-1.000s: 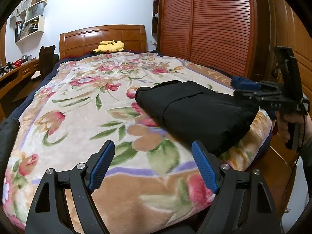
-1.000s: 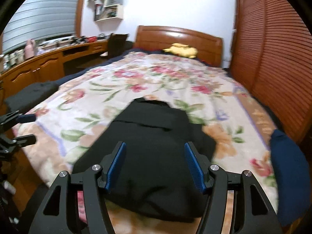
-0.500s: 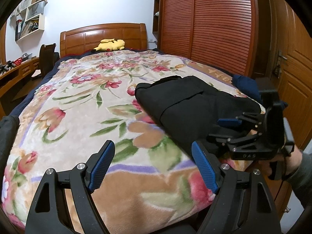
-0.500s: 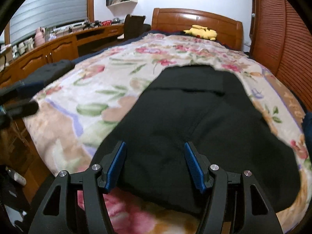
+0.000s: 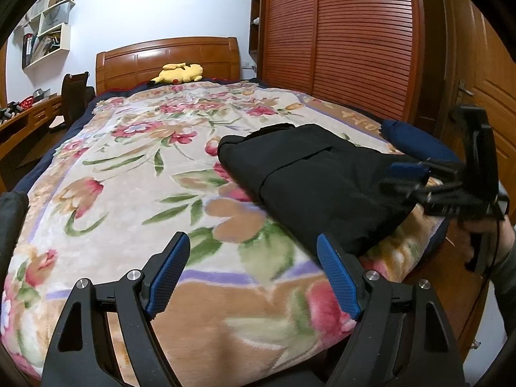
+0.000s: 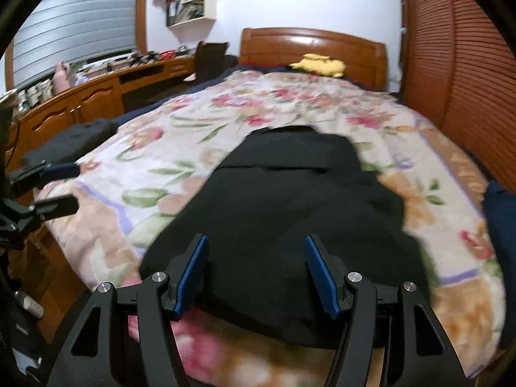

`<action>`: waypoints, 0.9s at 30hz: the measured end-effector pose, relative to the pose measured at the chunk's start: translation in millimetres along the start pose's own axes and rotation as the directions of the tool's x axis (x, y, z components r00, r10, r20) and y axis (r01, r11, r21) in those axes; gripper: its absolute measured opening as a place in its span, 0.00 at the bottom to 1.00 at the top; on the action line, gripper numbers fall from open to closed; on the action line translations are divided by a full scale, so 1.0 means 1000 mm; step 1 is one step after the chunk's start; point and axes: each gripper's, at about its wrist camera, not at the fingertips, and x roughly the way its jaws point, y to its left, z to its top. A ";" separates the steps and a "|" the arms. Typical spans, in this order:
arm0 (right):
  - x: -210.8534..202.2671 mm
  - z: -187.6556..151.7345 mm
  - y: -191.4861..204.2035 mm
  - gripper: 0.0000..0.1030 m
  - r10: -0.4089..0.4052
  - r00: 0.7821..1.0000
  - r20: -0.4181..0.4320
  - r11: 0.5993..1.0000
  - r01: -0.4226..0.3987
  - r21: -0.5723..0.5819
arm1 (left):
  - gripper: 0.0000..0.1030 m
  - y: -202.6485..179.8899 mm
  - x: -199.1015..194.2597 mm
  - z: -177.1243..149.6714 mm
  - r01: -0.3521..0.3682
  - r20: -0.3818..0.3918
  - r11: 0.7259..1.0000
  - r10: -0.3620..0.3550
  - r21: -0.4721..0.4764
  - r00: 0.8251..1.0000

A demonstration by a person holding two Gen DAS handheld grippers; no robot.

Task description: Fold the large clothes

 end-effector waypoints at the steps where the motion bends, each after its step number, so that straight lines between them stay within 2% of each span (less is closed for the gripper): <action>1: -0.005 0.000 -0.009 0.62 -0.028 1.000 0.003 1.000 0.028 0.003 | 0.79 0.000 0.000 -0.001 0.001 0.004 1.000 -0.001 -0.003 1.000; 4: -0.013 -0.003 -0.032 0.62 -0.089 0.996 -0.006 0.996 0.089 0.016 | 0.79 -0.002 -0.001 0.000 0.013 0.013 1.000 -0.013 -0.012 1.000; 8: -0.009 -0.013 -0.046 0.62 -0.114 0.992 -0.044 0.993 0.115 0.026 | 0.79 -0.004 -0.001 0.002 0.020 0.031 1.000 -0.019 -0.023 0.999; 11: 0.007 -0.017 -0.040 0.62 -0.117 0.990 -0.078 0.993 0.119 0.021 | 0.80 -0.005 -0.002 0.003 0.015 0.046 1.000 -0.014 -0.025 0.999; 13: 0.019 -0.019 -0.039 0.62 -0.105 0.989 -0.106 0.994 0.109 0.029 | 0.92 -0.005 -0.003 0.005 0.002 0.055 1.000 0.000 -0.030 0.998; 15: 0.029 -0.022 -0.039 0.62 -0.095 0.988 -0.125 0.994 0.100 0.034 | 0.94 -0.005 -0.004 0.006 -0.006 0.069 0.999 0.008 -0.032 0.998; 21: 0.027 -0.021 -0.036 0.62 -0.095 0.988 -0.119 0.994 0.101 0.039 | 0.94 -0.003 0.000 0.008 0.002 0.052 0.999 0.000 -0.039 0.999; 27: 0.011 -0.034 -0.037 0.62 -0.111 0.989 -0.101 0.993 0.114 0.028 | 0.94 -0.001 0.006 0.006 0.025 0.034 0.998 -0.023 -0.060 0.999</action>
